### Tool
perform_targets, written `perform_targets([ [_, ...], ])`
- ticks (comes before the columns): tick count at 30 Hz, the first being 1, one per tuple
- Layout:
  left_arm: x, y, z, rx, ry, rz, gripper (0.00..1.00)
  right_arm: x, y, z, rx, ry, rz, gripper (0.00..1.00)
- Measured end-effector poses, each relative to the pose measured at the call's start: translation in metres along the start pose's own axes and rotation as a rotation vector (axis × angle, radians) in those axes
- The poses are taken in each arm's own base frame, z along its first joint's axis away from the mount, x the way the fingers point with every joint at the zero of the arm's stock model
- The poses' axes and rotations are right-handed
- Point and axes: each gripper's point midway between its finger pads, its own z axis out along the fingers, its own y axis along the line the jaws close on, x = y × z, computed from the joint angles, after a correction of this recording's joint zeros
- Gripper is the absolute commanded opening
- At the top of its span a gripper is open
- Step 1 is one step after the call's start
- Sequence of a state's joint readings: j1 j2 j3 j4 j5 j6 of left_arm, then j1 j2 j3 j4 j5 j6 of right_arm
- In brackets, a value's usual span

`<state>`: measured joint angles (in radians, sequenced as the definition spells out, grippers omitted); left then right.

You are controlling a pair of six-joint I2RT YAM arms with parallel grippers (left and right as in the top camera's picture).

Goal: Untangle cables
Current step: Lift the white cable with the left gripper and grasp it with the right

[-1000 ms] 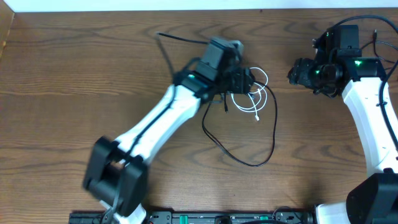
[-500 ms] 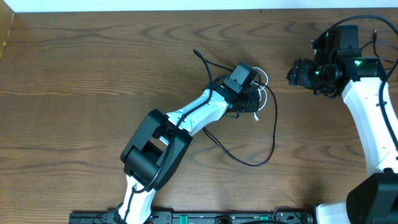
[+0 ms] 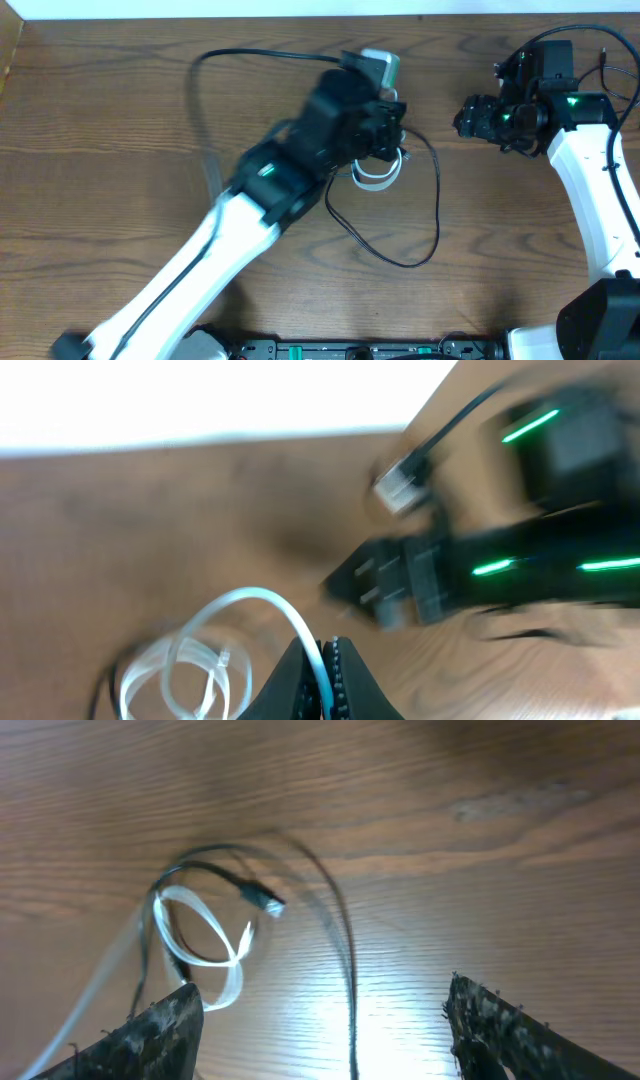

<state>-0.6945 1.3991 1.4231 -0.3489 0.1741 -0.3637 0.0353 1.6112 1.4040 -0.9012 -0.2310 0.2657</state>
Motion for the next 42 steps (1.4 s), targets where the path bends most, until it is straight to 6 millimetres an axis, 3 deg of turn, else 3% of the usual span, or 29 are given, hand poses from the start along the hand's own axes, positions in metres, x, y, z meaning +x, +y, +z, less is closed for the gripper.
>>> perform_targets([
  [2, -0.026, -0.012, -0.034, 0.021, -0.104, 0.027, 0.07, -0.001, 0.008, 0.0, -0.043, 0.0, -0.021, 0.75],
  [7, -0.073, -0.028, -0.089, 0.037, -0.322, 0.07, 0.07, 0.001, 0.032, -0.003, -0.181, 0.009, -0.102, 0.77],
  [12, -0.121, -0.046, -0.157, 0.072, -0.579, 0.098, 0.07, 0.004, 0.057, -0.009, -0.328, 0.012, -0.186, 0.77],
  [17, -0.139, -0.046, -0.199, 0.046, -0.71, 0.081, 0.07, 0.007, 0.1, -0.031, -0.61, -0.03, -0.375, 0.81],
  [22, -0.136, -0.039, -0.194, 0.012, -0.69, 0.074, 0.07, 0.016, 0.16, -0.084, -1.049, -0.189, -0.699, 0.81],
  [24, -0.135, -0.038, -0.19, 0.008, -0.682, 0.074, 0.08, 0.022, 0.176, -0.097, -1.145, -0.231, -0.784, 0.81],
  [27, -0.134, -0.037, -0.186, 0.006, -0.675, 0.074, 0.07, 0.046, 0.212, -0.115, -1.304, -0.265, -0.941, 0.81],
  [29, -0.134, -0.037, -0.186, 0.006, -0.676, 0.074, 0.07, 0.068, 0.239, -0.124, -1.391, -0.271, -1.045, 0.73],
  [31, -0.135, -0.037, -0.186, 0.006, -0.676, 0.074, 0.08, 0.077, 0.252, -0.125, -1.405, -0.275, -1.086, 0.58],
  [33, -0.134, -0.037, -0.186, 0.006, -0.675, 0.074, 0.07, 0.081, 0.261, -0.123, -1.392, -0.263, -1.088, 0.18],
  [36, -0.132, -0.036, -0.184, 0.001, -0.664, 0.074, 0.07, 0.076, 0.268, -0.114, -1.322, -0.25, -1.048, 0.02],
  [42, -0.114, -0.025, -0.172, -0.042, -0.574, 0.073, 0.13, 0.044, 0.254, -0.08, -1.076, -0.192, -0.796, 0.01],
])
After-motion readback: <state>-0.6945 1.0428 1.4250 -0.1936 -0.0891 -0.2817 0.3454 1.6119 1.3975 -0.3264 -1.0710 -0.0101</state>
